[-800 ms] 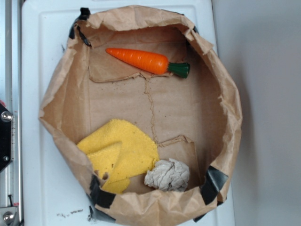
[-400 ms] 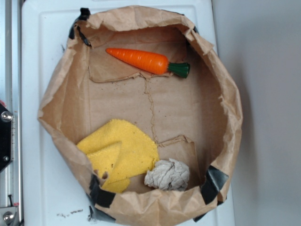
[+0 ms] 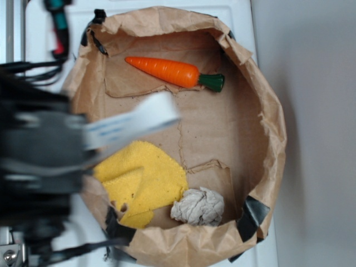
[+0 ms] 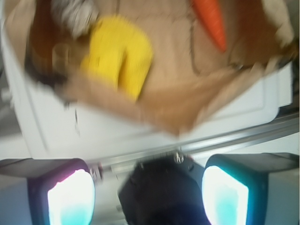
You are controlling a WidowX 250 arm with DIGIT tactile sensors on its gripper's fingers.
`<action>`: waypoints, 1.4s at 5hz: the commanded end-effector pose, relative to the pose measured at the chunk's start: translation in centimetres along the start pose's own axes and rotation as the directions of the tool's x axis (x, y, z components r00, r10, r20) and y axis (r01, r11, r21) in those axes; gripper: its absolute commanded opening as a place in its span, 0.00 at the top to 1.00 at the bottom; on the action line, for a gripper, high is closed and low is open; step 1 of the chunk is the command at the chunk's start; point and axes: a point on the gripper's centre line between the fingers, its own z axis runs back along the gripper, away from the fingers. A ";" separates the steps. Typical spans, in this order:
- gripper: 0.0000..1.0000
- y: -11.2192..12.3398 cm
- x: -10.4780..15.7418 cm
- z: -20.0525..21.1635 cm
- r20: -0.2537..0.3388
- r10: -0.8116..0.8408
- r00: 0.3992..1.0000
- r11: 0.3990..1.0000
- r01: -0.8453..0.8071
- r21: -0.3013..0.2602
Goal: Grab the carrot.
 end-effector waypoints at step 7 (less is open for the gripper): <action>0.00 5.8 9.7 -5.2 0.077 -0.421 0.904 0.906 0.415 0.083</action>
